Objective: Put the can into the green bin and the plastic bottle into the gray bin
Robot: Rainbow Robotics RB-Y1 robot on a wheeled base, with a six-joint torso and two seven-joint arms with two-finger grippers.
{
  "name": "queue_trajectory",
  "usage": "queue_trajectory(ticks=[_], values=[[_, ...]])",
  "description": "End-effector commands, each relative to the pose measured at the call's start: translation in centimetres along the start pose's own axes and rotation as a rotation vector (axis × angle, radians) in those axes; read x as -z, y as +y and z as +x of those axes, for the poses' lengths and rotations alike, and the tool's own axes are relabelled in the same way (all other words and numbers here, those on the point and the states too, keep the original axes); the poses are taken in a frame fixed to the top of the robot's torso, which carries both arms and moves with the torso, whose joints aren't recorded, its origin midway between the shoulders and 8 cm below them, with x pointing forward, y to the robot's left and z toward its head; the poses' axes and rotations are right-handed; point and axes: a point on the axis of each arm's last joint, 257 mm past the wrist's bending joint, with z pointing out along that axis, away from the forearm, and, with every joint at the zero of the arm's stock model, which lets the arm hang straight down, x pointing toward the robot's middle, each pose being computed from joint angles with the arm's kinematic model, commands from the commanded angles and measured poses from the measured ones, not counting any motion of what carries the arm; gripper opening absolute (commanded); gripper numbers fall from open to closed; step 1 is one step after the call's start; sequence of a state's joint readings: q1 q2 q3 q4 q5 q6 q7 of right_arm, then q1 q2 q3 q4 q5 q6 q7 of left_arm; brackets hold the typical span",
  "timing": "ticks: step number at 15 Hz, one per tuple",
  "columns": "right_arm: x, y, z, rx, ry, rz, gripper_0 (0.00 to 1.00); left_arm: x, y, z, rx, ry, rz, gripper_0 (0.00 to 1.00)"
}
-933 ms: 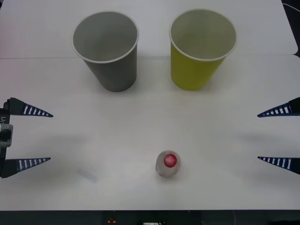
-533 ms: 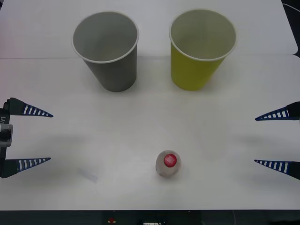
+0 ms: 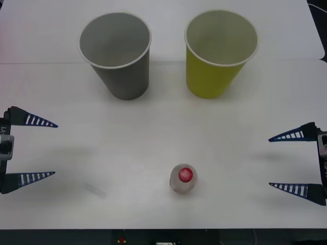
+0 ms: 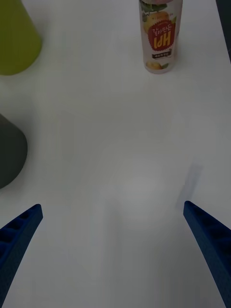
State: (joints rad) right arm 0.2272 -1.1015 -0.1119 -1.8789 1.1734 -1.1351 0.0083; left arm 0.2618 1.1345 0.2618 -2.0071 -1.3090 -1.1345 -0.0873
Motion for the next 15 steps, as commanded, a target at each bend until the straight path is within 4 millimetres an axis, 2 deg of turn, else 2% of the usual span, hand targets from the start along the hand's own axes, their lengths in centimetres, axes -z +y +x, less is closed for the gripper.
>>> queue_trajectory(ticks=[1, 7, 10, 15], values=[[-1.1, 0.4, 0.4, 0.023, -0.058, -0.014, 1.0, 0.0, 0.0, 0.0, 0.0, 0.0, 0.0, 1.0], [-4.0, 1.2, 1.0, 0.105, -0.154, -0.032, 1.0, 0.0, 0.0, 0.0, 0.0, 0.0, 0.0, 1.0], [-5.8, 1.0, 1.1, 0.164, -0.186, -0.029, 1.0, 0.0, 0.0, 0.0, 0.0, 0.0, 0.0, 1.0], [-9.7, 1.8, 0.6, 0.151, -0.267, -0.039, 1.0, 0.0, 0.0, 0.0, 0.0, 0.0, 0.0, 1.0]])
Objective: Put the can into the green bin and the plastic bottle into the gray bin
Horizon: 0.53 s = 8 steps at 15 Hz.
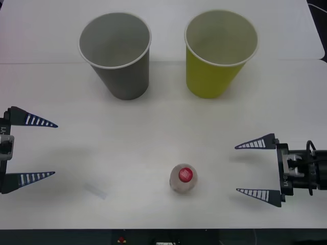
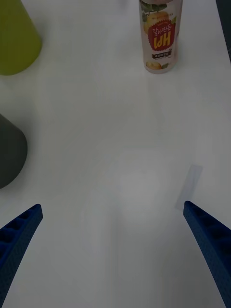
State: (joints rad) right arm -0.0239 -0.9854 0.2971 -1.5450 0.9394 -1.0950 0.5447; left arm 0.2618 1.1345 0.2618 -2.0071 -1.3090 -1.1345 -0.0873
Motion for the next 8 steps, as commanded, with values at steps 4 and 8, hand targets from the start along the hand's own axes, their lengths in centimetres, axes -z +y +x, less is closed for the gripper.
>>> queue_trajectory(ticks=[4, 8], values=[[-3.6, 1.0, -0.6, -0.036, -0.071, 0.002, 1.0, 0.0, 0.0, 0.0, 0.0, 0.0, 0.0, 1.0], [-6.1, 1.9, -1.5, -0.064, -0.117, 0.005, 1.0, 0.0, 0.0, 0.0, 0.0, 0.0, 0.0, 1.0]])
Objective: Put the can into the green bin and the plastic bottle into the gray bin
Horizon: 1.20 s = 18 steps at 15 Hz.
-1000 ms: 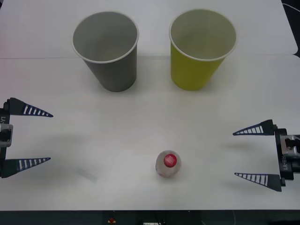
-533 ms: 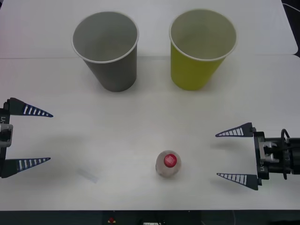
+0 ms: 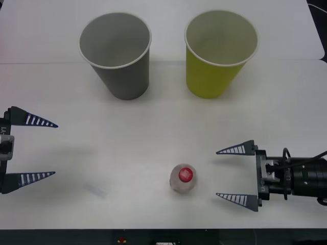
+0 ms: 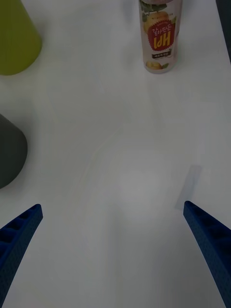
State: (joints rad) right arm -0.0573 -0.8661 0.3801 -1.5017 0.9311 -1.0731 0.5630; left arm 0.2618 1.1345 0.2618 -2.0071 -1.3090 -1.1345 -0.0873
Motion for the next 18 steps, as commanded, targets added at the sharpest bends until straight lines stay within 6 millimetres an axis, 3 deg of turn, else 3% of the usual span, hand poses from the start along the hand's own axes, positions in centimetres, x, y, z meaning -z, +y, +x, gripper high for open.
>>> queue_trajectory(ticks=[1, 11, 18], values=[[-1.7, 0.7, -0.4, -0.018, -0.028, 0.003, 1.0, 0.0, 0.0, 0.0, 0.0, 0.0, 0.0, 1.0], [-7.9, 1.9, -1.4, -0.042, -0.08, 0.036, 1.0, 0.0, 0.0, 0.0, 0.0, 0.0, 0.0, 1.0], [-10.6, 1.8, -1.9, -0.046, -0.084, 0.067, 1.0, 0.0, 0.0, 0.0, 0.0, 0.0, 0.0, 1.0]])
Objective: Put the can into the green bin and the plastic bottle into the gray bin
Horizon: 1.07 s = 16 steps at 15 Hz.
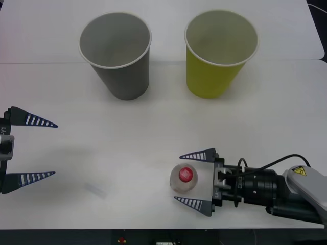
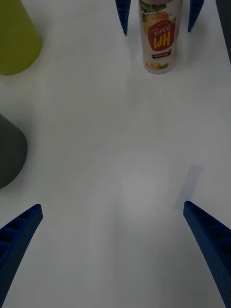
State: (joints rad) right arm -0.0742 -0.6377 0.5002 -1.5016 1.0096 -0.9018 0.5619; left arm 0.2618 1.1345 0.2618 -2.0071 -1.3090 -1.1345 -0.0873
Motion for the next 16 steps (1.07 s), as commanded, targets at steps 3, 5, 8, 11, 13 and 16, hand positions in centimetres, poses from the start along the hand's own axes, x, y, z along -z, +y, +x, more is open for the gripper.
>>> queue_trajectory(ticks=[3, 5, 8, 11, 13, 16], values=[[-0.8, -0.1, -0.1, 0.001, -0.001, 0.014, 0.0, 0.0, 0.0, 0.0, 0.0, 0.0, 0.0, 1.0], [-0.8, -0.2, -0.1, 0.003, -0.002, 0.015, 0.0, 0.0, 0.0, 0.0, 0.0, 0.0, 0.0, 1.0], [-0.8, 0.0, -0.1, -0.003, -0.004, 0.009, 0.0, 0.0, 0.0, 0.0, 0.0, 0.0, 0.0, 1.0], [-0.8, 0.0, -0.4, -0.01, -0.012, 0.009, 0.0, 0.0, 0.0, 0.0, 0.0, 0.0, 0.0, 1.0], [-0.6, -0.1, -0.4, -0.017, -0.016, 0.013, 0.0, 0.0, 0.0, 0.0, 0.0, 0.0, 0.0, 1.0], [0.4, -0.6, -0.6, -0.047, -0.024, 0.018, 0.0, 0.0, 0.0, 0.0, 0.0, 0.0, 0.0, 1.0]])
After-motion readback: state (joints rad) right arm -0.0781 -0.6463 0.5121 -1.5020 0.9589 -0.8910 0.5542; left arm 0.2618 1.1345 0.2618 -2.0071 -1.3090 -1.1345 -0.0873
